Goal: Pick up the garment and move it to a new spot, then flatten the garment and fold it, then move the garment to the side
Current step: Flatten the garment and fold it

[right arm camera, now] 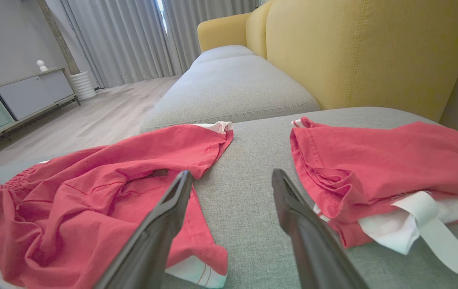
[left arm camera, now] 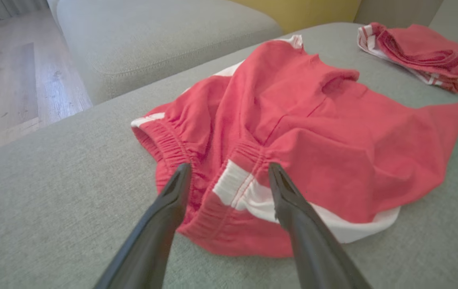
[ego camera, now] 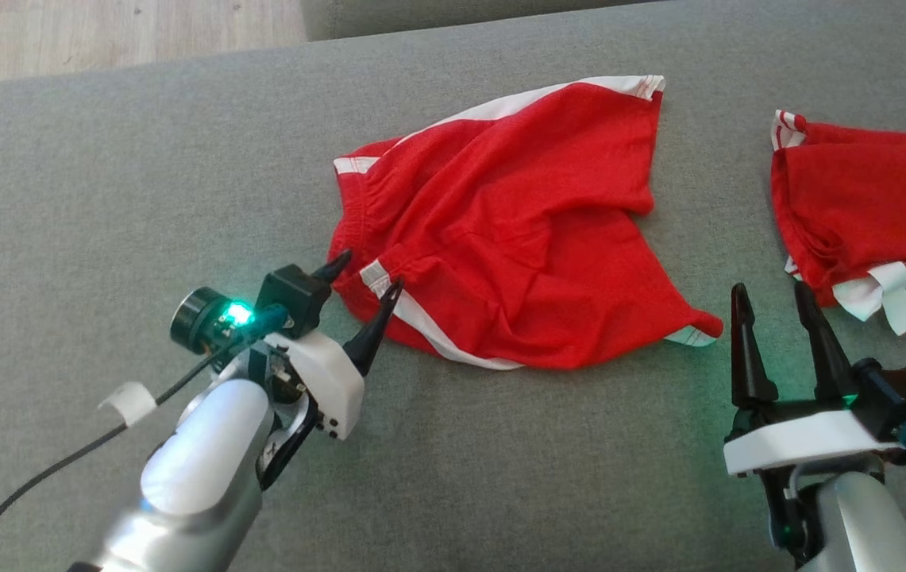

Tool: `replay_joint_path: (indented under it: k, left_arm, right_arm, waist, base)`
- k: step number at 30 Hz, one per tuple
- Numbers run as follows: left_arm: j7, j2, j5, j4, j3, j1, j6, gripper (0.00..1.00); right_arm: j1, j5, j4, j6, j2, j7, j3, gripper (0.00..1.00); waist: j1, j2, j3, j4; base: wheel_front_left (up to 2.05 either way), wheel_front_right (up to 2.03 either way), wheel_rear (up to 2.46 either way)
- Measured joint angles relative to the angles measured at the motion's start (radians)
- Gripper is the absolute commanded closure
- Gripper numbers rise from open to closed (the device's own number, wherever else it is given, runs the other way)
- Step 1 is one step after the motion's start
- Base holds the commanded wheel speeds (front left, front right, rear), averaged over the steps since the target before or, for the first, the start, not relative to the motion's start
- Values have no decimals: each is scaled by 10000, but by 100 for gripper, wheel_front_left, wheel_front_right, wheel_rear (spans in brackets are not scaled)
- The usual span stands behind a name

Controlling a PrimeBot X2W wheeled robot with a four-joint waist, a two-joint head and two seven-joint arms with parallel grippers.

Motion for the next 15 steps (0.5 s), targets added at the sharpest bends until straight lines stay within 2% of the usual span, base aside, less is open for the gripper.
replay_joint_path:
  k: [14, 15]
  left_arm:
    - [431, 263, -709, 67, -878, -473, 0, 0]
    - [464, 278, -732, 69, -959, -519, 0, 3]
  right_arm:
    - [-58, 6, 107, 0, 0, 0, 0, 0]
    - [-77, 6, 121, 0, 0, 0, 0, 0]
  waist:
    - [-1, 0, 74, -32]
    - [-1, 0, 78, -37]
  base:
    - [0, 0, 0]
    - [0, 0, 0]
